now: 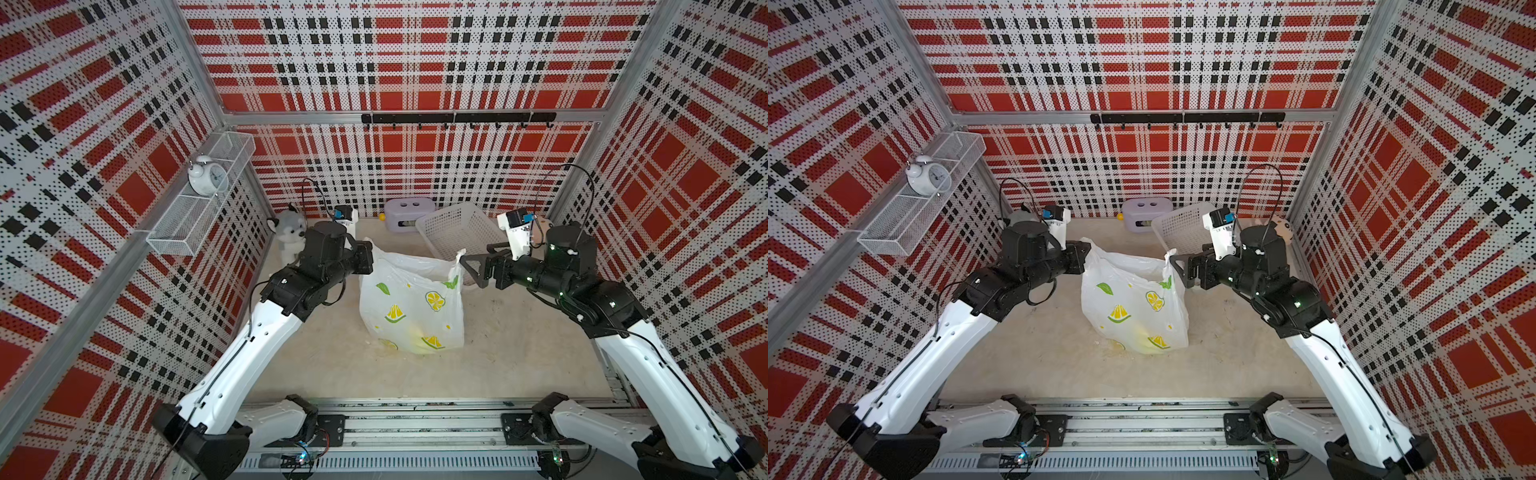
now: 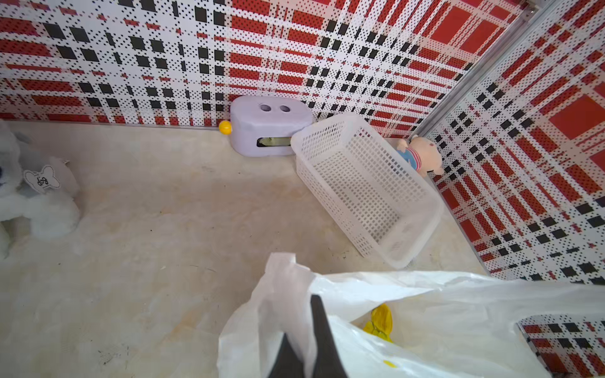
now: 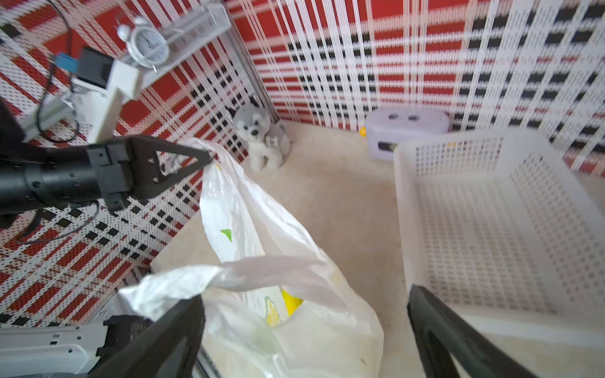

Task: Place the banana into a plastic bag & tie a knot
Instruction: Adjust the plastic bag at the center of the board.

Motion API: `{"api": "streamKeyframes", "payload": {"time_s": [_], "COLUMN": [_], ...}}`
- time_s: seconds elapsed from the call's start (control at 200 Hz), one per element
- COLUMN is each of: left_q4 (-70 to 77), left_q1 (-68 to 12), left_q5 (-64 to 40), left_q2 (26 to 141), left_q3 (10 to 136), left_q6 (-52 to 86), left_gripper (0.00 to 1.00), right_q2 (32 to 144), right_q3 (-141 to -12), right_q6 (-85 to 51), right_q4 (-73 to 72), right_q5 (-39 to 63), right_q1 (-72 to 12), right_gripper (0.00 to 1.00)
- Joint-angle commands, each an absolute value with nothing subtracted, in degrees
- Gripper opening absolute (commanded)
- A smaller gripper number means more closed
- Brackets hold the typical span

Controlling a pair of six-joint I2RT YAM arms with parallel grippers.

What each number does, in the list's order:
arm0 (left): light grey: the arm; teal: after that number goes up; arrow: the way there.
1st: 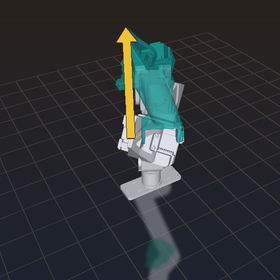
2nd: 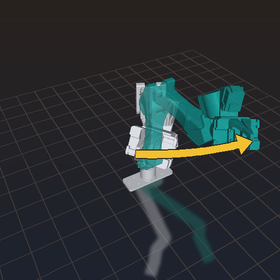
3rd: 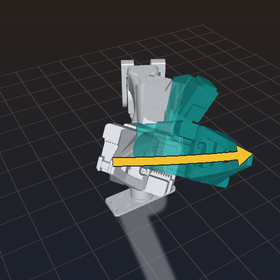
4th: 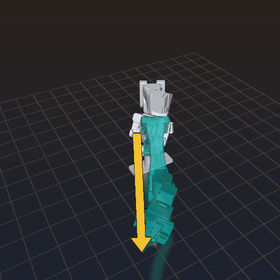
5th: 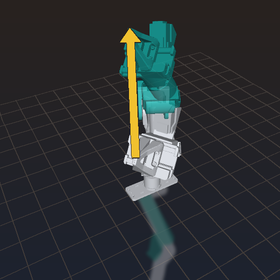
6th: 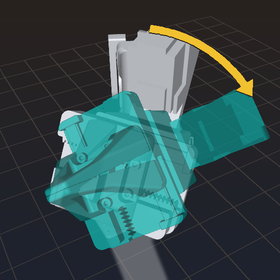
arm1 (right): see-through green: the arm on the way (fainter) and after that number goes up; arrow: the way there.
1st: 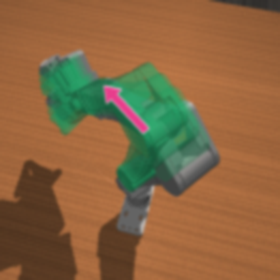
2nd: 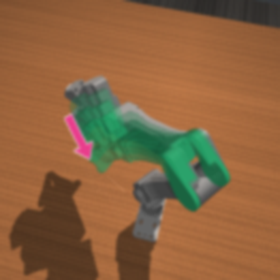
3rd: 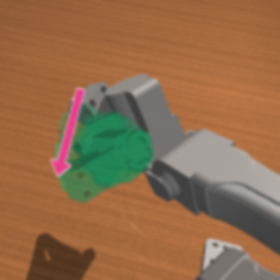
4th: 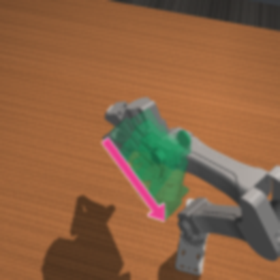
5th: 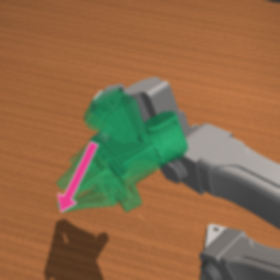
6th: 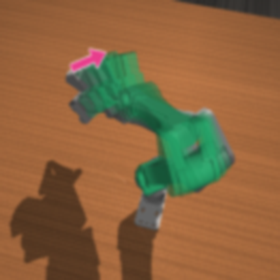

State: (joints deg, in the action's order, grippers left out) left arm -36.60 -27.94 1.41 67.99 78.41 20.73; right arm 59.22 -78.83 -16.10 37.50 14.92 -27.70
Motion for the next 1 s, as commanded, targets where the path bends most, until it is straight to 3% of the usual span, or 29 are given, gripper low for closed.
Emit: {"api": "streamKeyframes", "payload": {"time_s": [0.0,0.15,0.286,0.436,0.651,0.997], "left_q4": [-35.06,-35.93,-36.89,-37.18,-37.62,-37.63], "left_q1": [-26.58,-25.77,-25.05,-24.52,-24.34,-23.87], "left_q5": [-1.65,-3.23,-3.69,-4.20,-4.50,-4.74], "left_q2": [67.06,67.08,67.32,67.44,67.91,68.07], "left_q3": [77.87,78.83,79.19,79.52,80.11,81.47], "left_q6": [20.24,19.30,18.50,18.06,17.67,17.54], "left_gripper": [0.00,0.00,0.00,0.00,0.00,0.00], "right_q2": [55.52,51.12,47.92,50.29,54.76,60.69], "right_q3": [-73.83,-63.47,-54.69,-54.16,-53.55,-53.24], "right_q6": [-10.79,-7.11,-2.38,1.91,2.12,0.95], "right_q4": [27.47,13.55,2.03,-0.43,-5.29,-10.07], "right_q5": [17.86,28.95,29.76,30.50,40.54,47.18], "right_q1": [-26.43,-24.21,-24.08,-22.27,-20.21,-20.21], "right_gripper": [1.00,1.00,1.00,1.00,1.00,0.68]}}
